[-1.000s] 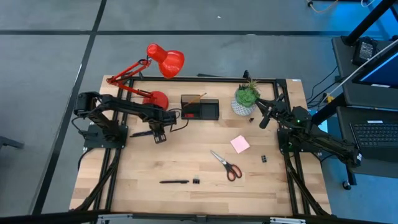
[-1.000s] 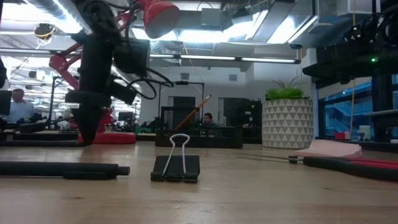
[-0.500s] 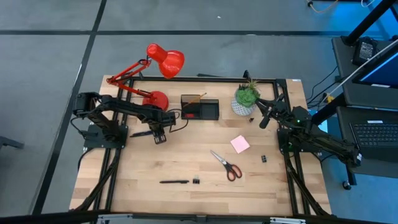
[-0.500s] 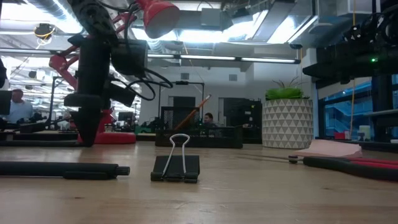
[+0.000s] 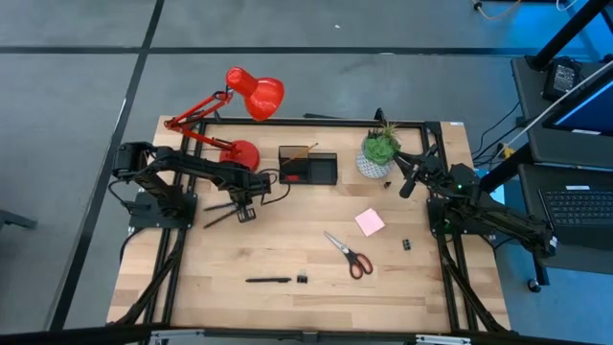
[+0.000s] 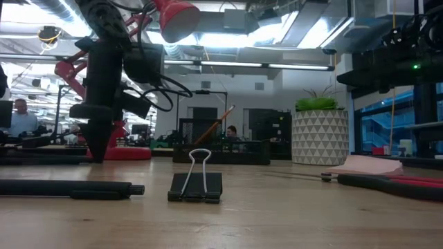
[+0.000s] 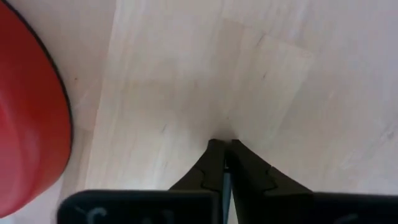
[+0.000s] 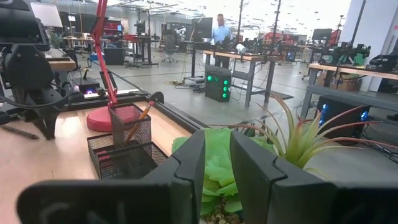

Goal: Pick and place office supplies into organizer
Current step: Put the top pen into the desk organizer

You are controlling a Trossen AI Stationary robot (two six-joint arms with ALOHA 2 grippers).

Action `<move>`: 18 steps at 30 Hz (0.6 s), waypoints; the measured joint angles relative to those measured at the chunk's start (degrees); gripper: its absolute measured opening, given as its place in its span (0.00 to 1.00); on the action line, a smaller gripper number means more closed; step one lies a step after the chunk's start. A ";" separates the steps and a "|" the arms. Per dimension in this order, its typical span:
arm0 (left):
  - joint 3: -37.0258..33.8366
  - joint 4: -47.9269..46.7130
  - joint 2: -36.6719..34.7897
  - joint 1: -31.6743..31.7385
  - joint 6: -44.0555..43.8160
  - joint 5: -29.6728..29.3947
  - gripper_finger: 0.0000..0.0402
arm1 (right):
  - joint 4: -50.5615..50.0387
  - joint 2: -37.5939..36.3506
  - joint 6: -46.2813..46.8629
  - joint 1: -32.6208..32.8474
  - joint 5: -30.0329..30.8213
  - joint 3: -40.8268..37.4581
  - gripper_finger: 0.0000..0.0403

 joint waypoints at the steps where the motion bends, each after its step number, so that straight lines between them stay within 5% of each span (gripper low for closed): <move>1: 0.00 0.00 0.00 0.02 0.11 -0.19 0.02 | 0.00 -0.01 0.00 0.00 0.00 0.00 0.20; 18: 5.31 -0.40 0.24 0.14 3.50 -0.28 0.00 | 0.09 -0.01 0.00 -0.01 0.02 0.00 0.20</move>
